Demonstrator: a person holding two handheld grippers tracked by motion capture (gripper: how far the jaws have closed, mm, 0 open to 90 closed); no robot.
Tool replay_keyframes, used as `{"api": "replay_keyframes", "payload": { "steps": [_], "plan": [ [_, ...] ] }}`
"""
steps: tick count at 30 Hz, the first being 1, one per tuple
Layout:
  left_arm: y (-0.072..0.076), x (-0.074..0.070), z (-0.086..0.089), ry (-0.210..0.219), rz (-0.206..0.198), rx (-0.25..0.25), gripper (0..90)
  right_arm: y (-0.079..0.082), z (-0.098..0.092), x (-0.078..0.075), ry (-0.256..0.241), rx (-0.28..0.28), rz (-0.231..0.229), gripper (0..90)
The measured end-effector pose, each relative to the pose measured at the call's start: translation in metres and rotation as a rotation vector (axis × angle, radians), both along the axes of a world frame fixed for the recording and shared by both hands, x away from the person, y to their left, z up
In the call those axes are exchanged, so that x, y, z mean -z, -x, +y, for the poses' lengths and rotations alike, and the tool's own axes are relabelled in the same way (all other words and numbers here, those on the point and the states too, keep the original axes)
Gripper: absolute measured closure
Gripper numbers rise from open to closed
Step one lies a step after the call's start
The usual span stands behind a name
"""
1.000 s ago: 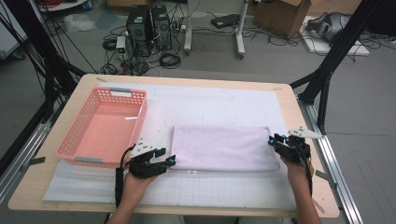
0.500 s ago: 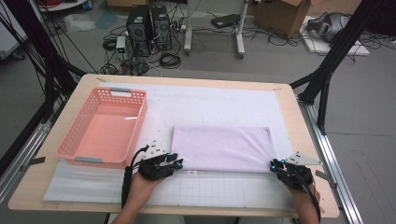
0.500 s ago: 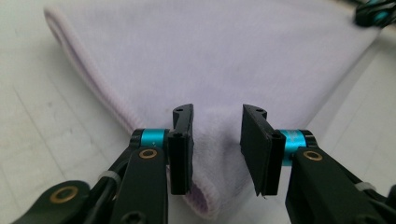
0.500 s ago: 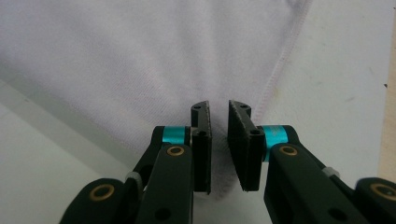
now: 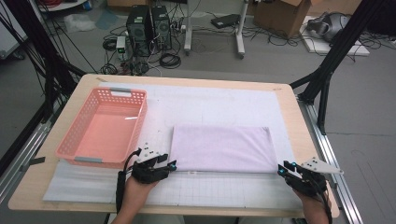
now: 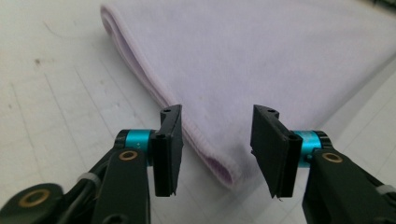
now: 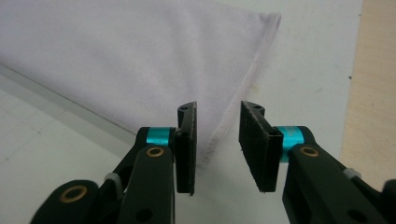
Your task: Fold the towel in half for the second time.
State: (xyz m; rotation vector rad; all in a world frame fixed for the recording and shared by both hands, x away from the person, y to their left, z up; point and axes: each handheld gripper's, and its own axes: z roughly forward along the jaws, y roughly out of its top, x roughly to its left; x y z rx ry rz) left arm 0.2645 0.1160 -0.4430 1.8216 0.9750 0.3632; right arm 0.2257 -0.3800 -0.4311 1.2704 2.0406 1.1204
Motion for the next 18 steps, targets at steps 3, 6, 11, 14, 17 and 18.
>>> {"api": "replay_keyframes", "payload": {
  "steps": [3,6,11,14,17,18],
  "plan": [
    [0.0,-0.0031,0.0015,0.054,-0.042,0.015,41.8,0.0044,0.0003,-0.0041,-0.012,0.001,-0.024,57.9],
    [-0.0008,-0.0031,0.0003,0.08,-0.042,0.026,34.2,0.0055,0.0015,-0.005,-0.01,-0.006,-0.038,49.7],
    [0.0007,-0.0055,-0.0008,0.104,-0.051,0.044,23.3,0.0052,0.0037,-0.0041,-0.019,0.0,-0.053,34.2],
    [0.001,-0.0069,-0.0007,0.098,-0.07,0.036,20.9,0.0057,0.0042,-0.005,-0.023,-0.006,-0.069,28.9],
    [0.0003,-0.0061,-0.0006,0.092,-0.07,0.023,20.9,0.0051,0.0036,-0.0047,-0.023,-0.006,-0.072,25.6],
    [0.0005,-0.0062,-0.0009,0.086,-0.068,0.022,20.9,0.0048,0.0034,-0.0045,-0.022,-0.009,-0.071,25.5]
  ]
}}
